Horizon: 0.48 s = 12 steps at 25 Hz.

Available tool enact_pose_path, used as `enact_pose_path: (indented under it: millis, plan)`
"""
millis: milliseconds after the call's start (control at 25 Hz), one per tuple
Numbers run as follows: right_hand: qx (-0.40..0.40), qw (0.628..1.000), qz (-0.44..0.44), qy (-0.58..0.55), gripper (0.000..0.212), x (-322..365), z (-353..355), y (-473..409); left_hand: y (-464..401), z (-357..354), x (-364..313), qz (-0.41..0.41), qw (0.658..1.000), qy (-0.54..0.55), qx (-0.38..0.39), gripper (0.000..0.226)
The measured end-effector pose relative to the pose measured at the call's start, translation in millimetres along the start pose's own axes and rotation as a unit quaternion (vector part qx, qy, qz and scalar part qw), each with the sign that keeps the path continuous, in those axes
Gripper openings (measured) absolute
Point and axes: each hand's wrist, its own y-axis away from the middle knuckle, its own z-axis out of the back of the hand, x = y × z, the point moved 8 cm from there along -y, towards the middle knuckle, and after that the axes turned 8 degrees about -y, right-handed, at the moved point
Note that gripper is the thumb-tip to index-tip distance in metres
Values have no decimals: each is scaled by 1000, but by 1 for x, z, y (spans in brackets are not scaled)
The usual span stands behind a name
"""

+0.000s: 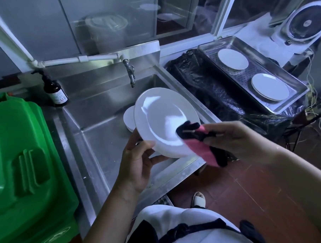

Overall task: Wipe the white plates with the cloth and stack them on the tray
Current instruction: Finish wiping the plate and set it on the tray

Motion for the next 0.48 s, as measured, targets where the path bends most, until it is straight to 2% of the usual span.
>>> enact_pose_path:
  millis: [80,120,200,320,480]
  plan:
    - [-119,980,43,152,38,-2,17,-10,-4,-3,5,13,1000,7,-10,61]
    - [-146,963,63,219,37,-5,12,-15,-6,-6,9,20,1000,10,-12,58]
    - [-117,946,92,289,35,-18,-16,-22,-10,-11,16,29,999,31,-10,53]
    - [-53,912,110,393,52,-51,-47,-13,-15,-10,26,51,994,87,-36,44]
    - [-78,872,167,453,55,-65,-33,-8,-18,-9,57,122,984,101,-79,41]
